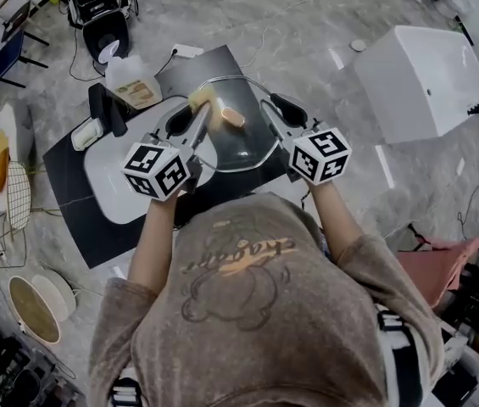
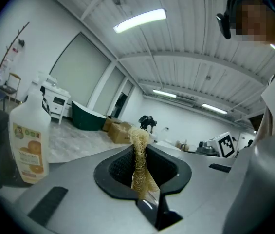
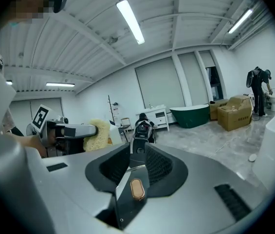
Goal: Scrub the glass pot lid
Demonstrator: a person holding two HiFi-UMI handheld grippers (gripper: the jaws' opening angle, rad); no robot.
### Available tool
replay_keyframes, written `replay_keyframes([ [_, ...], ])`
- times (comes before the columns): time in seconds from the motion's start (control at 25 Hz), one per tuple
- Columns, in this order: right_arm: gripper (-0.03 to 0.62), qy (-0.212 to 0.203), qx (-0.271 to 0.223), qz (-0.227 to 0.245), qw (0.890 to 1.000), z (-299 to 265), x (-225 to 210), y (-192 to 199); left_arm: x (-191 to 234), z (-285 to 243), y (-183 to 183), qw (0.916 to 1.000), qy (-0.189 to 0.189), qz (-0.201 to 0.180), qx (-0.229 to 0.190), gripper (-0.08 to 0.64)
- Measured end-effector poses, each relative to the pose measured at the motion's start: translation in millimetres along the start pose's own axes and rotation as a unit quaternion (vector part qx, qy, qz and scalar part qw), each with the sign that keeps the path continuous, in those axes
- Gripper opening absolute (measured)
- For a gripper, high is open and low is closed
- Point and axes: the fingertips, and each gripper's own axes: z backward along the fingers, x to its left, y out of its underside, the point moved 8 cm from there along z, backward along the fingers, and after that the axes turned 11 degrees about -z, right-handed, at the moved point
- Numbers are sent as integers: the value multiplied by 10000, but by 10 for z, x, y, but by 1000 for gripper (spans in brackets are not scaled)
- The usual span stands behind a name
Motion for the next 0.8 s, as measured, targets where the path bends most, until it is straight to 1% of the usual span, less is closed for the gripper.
replay_keyframes([
  [0.08,62,21,-158,18,9999,41,37,16,-10,-1,-2,9992,-257,-318,-8,66],
  [0.2,5,88,-327,84,9994,82,95,63,-15,16,40,9958,-581,-706,-76,66],
  [0.28,3,103,-402,120,9991,85,120,119,-4,33,109,9935,-739,-858,-113,66],
  [0.52,3,203,-477,47,9986,58,116,264,12,79,282,9903,-941,-1015,-127,66],
  [0.8,3,262,-521,45,9983,46,120,338,26,116,358,9899,-1026,-978,-80,66],
])
